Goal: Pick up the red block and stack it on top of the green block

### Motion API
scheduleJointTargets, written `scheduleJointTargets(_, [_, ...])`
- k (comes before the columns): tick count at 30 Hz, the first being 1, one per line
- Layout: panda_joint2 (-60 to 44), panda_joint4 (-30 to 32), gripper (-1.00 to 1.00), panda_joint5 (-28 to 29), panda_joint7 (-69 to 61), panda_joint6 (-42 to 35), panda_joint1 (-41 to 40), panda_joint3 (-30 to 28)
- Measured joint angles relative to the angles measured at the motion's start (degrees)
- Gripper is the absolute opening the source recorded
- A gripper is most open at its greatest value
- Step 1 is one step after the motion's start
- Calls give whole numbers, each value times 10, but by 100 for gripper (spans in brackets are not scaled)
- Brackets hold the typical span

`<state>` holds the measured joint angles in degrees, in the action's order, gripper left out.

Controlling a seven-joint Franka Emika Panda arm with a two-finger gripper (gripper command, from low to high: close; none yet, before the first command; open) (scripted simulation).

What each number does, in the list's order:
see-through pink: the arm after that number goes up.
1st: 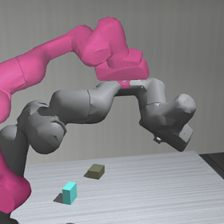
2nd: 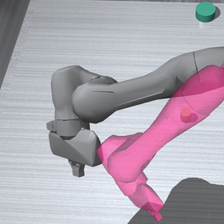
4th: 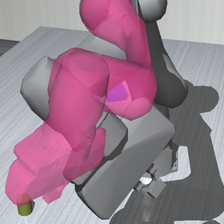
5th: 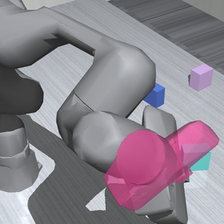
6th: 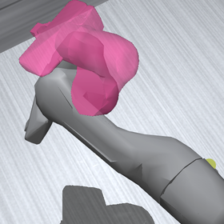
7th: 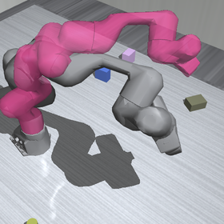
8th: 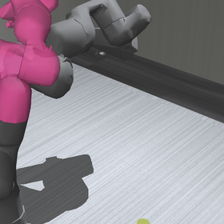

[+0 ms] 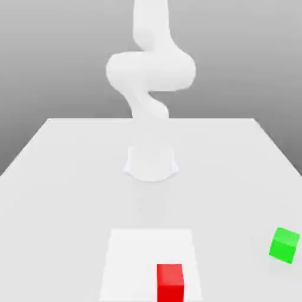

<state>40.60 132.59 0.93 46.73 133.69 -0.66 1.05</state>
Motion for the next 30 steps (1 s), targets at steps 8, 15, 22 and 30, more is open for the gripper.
scheduleJointTargets(8, [-170,26,0,30,29,62,-16,26])
scheduleJointTargets(15, [-316,48,0,47,47,114,-19,36])
scheduleJointTargets(22, [-459,71,0,38,47,169,-14,42])
scheduleJointTargets(30, [-623,69,-100,42,54,273,-4,35])
